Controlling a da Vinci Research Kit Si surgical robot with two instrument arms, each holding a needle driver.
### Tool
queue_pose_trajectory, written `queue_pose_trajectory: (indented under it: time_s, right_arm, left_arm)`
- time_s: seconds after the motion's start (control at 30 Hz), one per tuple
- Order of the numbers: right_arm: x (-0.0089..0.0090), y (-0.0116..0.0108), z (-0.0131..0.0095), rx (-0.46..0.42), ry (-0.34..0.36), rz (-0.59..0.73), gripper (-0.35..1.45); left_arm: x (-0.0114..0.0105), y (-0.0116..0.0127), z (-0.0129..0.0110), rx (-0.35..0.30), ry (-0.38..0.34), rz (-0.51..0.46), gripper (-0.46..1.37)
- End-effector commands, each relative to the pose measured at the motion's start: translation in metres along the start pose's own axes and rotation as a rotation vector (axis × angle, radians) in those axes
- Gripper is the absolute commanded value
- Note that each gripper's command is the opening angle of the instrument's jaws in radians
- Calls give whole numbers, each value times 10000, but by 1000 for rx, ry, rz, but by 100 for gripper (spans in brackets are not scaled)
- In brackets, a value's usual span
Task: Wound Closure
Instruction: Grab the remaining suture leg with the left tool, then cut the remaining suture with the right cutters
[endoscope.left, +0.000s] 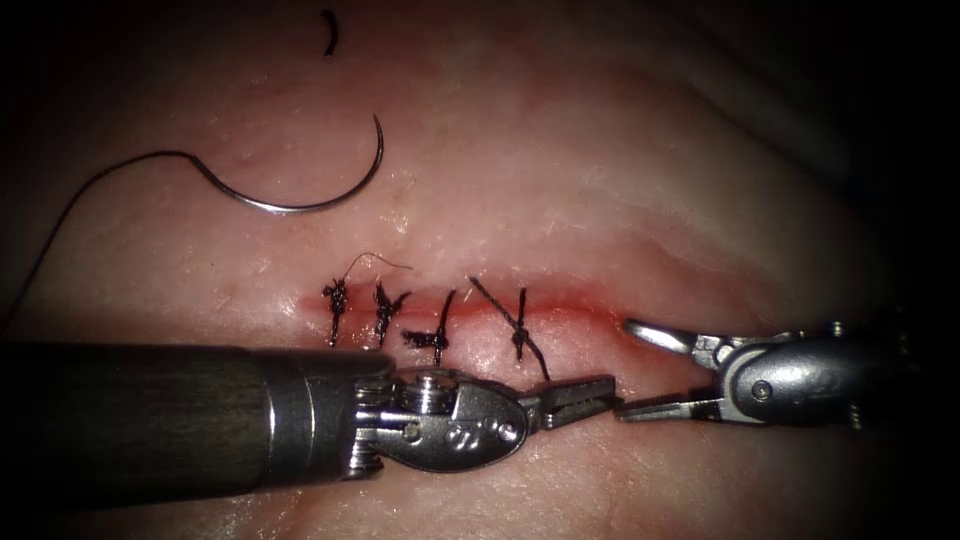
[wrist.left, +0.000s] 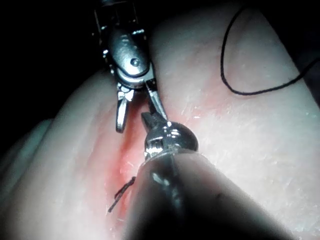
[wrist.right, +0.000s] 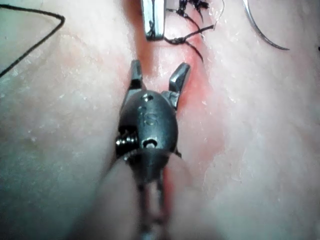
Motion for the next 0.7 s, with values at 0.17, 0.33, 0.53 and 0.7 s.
queue_pose_trajectory:
  time_s: [0.17, 0.33, 0.53, 0.7]
  right_arm:
    - [3, -1, 8, 8, 24, 1, 85]
    - [6, 0, 22, 6, 36, -1, 87]
    - [7, 1, 42, 14, 64, -10, 94]
    - [6, -5, 56, 15, 66, -18, 100]
  left_arm:
    - [-1, 0, -6, -10, 6, 1, -35]
    - [-2, -2, -13, -16, 12, 1, -35]
    - [-3, -2, -15, -14, 17, 1, -35]
    - [-2, -1, -16, -14, 17, 1, -35]
